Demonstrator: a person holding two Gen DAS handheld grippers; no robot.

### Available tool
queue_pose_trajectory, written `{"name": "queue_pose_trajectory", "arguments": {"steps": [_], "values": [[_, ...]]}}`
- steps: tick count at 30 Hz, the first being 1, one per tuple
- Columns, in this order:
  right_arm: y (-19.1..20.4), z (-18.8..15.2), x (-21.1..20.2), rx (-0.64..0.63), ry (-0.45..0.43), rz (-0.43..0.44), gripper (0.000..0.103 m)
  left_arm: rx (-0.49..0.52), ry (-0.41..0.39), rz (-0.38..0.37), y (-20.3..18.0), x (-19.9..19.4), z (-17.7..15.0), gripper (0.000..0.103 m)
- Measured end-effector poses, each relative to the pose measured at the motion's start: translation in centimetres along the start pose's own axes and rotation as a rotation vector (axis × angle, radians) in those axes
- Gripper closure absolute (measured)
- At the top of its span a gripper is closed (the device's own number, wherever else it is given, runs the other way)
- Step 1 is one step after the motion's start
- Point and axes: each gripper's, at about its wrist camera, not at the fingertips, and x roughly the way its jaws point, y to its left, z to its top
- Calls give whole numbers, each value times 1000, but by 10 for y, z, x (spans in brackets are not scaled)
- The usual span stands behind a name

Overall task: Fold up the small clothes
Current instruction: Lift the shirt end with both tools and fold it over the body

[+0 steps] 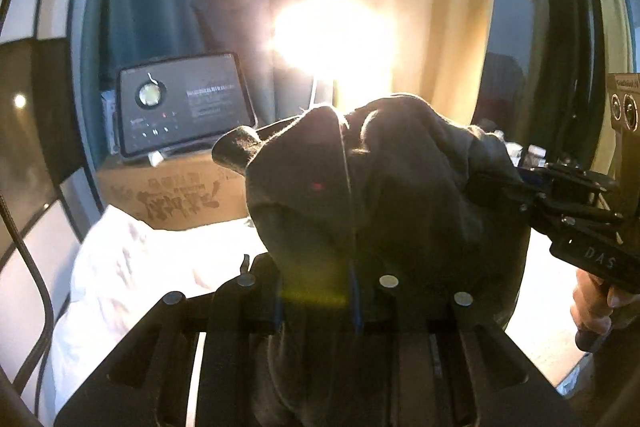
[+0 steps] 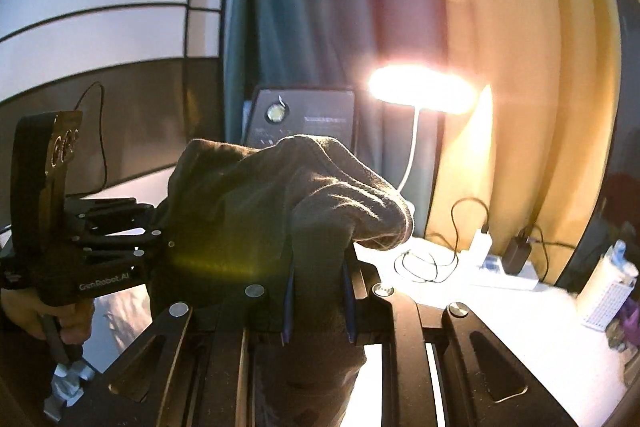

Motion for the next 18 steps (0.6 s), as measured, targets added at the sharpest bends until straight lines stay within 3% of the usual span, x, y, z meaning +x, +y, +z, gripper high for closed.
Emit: {"name": "queue_pose_trajectory", "arguments": {"steps": [18], "values": [[-46,-37,125,71,178,4,84,-55,184,-5,29,108,-22,80]]}}
